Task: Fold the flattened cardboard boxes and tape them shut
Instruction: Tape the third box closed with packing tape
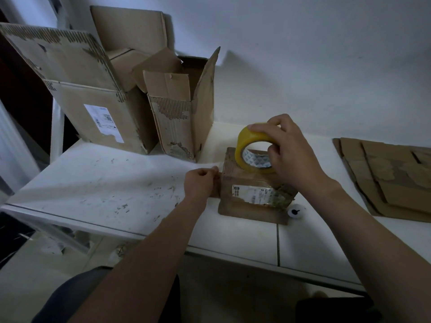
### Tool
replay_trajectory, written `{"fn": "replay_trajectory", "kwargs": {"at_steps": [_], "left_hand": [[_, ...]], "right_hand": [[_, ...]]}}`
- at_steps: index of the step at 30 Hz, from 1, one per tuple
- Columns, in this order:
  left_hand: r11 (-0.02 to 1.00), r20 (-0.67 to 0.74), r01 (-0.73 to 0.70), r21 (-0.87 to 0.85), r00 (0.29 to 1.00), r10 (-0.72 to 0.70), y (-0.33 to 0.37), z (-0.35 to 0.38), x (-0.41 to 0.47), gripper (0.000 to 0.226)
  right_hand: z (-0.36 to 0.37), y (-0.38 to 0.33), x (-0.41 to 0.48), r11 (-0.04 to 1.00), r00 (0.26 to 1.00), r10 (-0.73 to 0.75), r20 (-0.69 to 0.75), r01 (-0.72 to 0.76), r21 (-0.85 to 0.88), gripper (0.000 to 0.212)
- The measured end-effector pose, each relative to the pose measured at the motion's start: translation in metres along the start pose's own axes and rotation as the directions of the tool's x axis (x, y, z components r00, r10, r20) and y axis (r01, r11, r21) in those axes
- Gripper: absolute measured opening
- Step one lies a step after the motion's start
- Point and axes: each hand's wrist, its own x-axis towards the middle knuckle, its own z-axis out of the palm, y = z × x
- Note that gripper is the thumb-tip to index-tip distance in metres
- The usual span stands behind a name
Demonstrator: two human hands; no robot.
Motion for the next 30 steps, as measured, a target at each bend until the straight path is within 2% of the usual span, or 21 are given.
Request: {"fn": "replay_trajectory", "kwargs": {"at_steps": [6,10,14,18,20,21,23,25,27,30], "left_hand": [[0.995,0.062,-0.073,0.073,0.996,0.069,-0.009,0.008,0.001,0.028],[0.970,0.101,-0.120,0.212,0.990,0.100,-0.006,0.003,-0.002,0.034],[0.914,0.138,-0.186,0.360,0.980,0.145,0.000,-0.004,-0.009,0.038],[0.796,0.158,-0.263,0.545,0.965,0.210,0.007,-0.009,-0.012,0.032],[0.800,0.127,-0.375,0.469,0.925,0.359,0.016,-0.011,-0.011,0.032],[0.782,0.138,-0.472,0.407,0.878,0.458,0.021,-0.010,-0.011,0.034],[0.659,0.298,-0.675,0.331,0.738,0.606,0.027,-0.006,-0.013,0.040],[0.517,0.519,-0.781,0.351,0.622,0.587,0.025,-0.001,-0.018,0.054],[0.436,0.602,-0.778,0.452,0.627,0.495,0.019,0.001,-0.025,0.070],[0.354,0.586,-0.750,0.559,0.659,0.471,0.019,0.000,-0.030,0.081]], "right_hand": [[0.003,-0.001,-0.002,0.999,0.999,0.035,-0.018,-0.035,0.000,0.070],[0.006,-0.004,-0.002,0.999,0.999,0.048,-0.018,-0.048,0.012,0.073],[0.007,-0.005,0.001,0.999,0.999,0.041,-0.021,-0.041,0.008,0.073],[0.009,-0.004,0.001,0.999,0.999,0.041,-0.026,-0.040,0.025,0.075],[0.009,-0.001,0.001,0.998,0.999,0.050,-0.018,-0.049,0.034,0.076],[0.009,0.001,0.000,0.998,0.999,0.052,-0.012,-0.051,0.039,0.076],[0.007,0.004,-0.001,0.996,0.999,0.051,-0.001,-0.051,0.067,0.078],[0.005,0.007,-0.003,0.991,0.999,0.042,0.013,-0.044,0.126,0.080],[0.004,0.007,-0.005,0.982,0.999,0.029,0.032,-0.035,0.186,0.083],[0.005,0.010,-0.012,0.960,0.998,0.034,0.049,-0.046,0.274,0.077]]}}
